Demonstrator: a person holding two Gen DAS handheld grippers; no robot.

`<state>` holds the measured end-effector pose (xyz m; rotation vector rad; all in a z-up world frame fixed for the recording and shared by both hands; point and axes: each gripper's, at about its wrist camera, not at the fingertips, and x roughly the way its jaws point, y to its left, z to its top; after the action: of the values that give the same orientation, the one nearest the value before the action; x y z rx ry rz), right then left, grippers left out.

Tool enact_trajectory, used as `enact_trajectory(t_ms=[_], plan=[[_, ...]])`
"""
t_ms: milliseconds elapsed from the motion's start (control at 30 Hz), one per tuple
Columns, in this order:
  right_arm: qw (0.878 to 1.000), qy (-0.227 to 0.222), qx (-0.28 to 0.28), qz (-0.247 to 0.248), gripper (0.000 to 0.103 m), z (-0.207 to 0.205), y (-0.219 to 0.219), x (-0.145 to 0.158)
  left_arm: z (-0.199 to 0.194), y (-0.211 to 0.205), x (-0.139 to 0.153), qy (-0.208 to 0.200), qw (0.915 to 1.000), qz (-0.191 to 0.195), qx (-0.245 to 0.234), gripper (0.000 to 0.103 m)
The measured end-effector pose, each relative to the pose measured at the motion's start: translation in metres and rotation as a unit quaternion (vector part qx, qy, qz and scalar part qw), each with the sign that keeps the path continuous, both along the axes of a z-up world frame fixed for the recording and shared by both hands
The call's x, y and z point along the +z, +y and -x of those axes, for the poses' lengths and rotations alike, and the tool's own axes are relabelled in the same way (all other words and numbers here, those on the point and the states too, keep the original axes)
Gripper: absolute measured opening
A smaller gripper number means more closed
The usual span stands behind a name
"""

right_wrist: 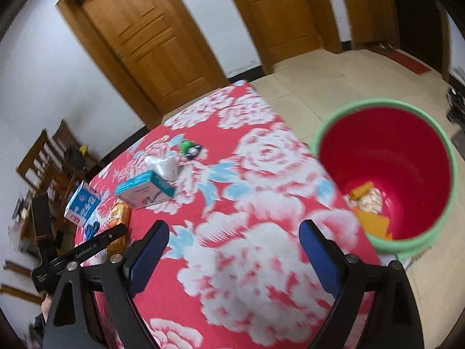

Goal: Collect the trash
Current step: 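Grasp the orange snack bag with the left gripper and lift it, then grasp the teal-and-white box with the right gripper while the left holds the snack bag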

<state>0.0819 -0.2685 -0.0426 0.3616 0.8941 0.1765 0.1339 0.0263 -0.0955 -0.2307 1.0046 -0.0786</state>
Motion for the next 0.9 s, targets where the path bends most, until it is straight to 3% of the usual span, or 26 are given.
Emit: enact_trajectory(t_ms=[400, 667, 767, 833, 900], plan=[[0.993, -0.007, 0.113, 0.016, 0.096, -0.065, 0.078, -0.005, 0.030, 0.036, 0.016, -0.021, 0.9987, 0.010, 0.045, 0.041], [0.983, -0.020, 0.168, 0.076, 0.096, -0.096, 0.116, -0.013, 0.043, 0.055, 0.022, -0.028, 0.9973, 0.018, 0.066, 0.041], [0.980, -0.019, 0.185, 0.076, 0.096, -0.101, 0.123, -0.015, 0.047, 0.059, 0.023, -0.030, 0.9970, 0.018, 0.070, 0.041], [0.978, -0.020, 0.197, 0.072, 0.091, -0.101, 0.128, -0.015, 0.048, 0.061, 0.023, -0.030, 0.9968, 0.018, 0.072, 0.041], [0.976, -0.019, 0.206, 0.073, 0.078, -0.099, 0.133, -0.016, 0.048, 0.062, 0.023, -0.029, 0.9967, 0.019, 0.073, 0.041]])
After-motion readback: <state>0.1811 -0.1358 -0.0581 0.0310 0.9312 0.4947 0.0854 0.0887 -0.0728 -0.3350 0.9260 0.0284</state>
